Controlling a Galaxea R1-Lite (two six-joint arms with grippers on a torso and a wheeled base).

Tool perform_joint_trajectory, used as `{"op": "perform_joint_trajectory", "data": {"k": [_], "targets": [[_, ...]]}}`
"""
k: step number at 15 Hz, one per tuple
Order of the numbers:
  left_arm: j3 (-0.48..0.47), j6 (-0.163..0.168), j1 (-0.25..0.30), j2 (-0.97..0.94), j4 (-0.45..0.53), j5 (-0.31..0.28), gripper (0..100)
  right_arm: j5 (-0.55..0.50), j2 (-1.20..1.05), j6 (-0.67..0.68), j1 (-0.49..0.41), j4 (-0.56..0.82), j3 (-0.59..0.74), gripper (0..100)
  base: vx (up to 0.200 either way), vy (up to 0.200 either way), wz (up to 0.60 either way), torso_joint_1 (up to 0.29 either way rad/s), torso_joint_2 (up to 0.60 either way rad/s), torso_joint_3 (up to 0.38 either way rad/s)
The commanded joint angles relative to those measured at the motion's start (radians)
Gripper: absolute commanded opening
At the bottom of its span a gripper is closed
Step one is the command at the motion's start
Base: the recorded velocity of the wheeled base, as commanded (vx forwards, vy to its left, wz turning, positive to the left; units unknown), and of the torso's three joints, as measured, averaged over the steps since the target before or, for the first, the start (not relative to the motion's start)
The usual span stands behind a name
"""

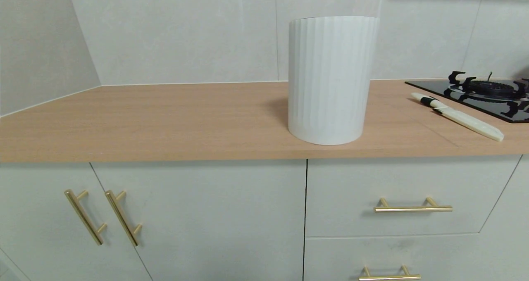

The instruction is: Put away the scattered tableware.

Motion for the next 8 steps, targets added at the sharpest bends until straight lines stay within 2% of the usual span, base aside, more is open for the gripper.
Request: {"op": "perform_joint_trajectory", "data": {"k": [1,3,8], "targets": [[-0.001,0.000,0.000,0.000,0.000,0.000,100,0.000,0.002,0.000,0.000,0.000,0.000,100,0.000,0.000,0.00,0.000,0.00,0.000],[0.000,0.005,0.000,0.000,0.000,0.000,100,0.000,0.002,0.000,0.000,0.000,0.000,100,0.000,0.000,0.00,0.000,0.00,0.000],[0.000,0.003,0.000,0.000,0.000,0.000,100,0.000,0.002,0.000,0.000,0.000,0.000,100,0.000,-0.200,0.00,0.004,0.00,0.001]]}}
